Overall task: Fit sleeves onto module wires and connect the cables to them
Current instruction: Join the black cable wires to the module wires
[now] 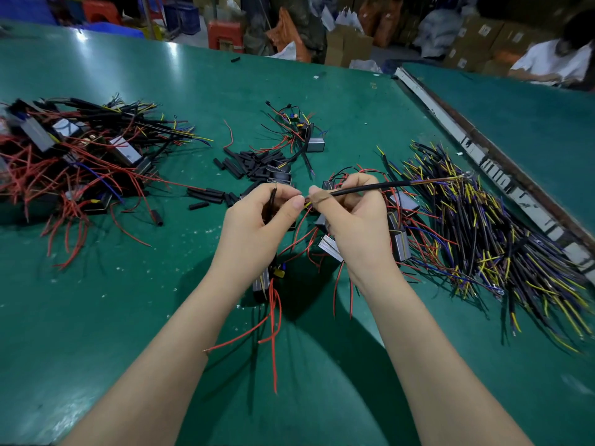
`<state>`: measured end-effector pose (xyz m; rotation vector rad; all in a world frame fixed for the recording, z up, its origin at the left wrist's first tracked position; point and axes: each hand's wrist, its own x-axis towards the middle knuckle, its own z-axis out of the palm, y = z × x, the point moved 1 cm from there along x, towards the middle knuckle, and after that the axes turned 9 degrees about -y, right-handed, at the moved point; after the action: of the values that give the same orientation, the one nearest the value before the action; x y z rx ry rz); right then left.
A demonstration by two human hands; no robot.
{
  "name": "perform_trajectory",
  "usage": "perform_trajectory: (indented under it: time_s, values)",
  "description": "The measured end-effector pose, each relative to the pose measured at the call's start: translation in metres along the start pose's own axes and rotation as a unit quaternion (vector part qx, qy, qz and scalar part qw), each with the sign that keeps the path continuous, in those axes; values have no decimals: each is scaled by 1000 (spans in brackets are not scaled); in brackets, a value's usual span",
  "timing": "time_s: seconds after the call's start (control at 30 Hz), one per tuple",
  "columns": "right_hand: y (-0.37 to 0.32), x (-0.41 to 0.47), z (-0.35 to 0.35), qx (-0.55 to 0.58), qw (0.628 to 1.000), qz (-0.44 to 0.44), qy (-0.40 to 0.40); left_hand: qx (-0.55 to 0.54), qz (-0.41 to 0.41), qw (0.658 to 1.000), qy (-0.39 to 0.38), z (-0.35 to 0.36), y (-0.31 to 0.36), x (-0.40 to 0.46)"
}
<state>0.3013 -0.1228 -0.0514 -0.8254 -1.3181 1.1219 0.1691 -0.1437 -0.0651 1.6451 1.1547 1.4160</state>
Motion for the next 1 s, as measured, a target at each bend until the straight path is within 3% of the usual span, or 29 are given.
perform_trajectory:
  time_s: [0.33,0.7,1.0]
  values:
    - [-3,-5,4,-67,997,-41,-9,-84,-33,996,-3,4,5,-1]
    - [-7,-3,2,-5,1000,12,19,-108,-18,994,-11,1,4,0]
    - [-5,-2,1,-20,999,32,16,-113,-60,992,-15,2,1,3]
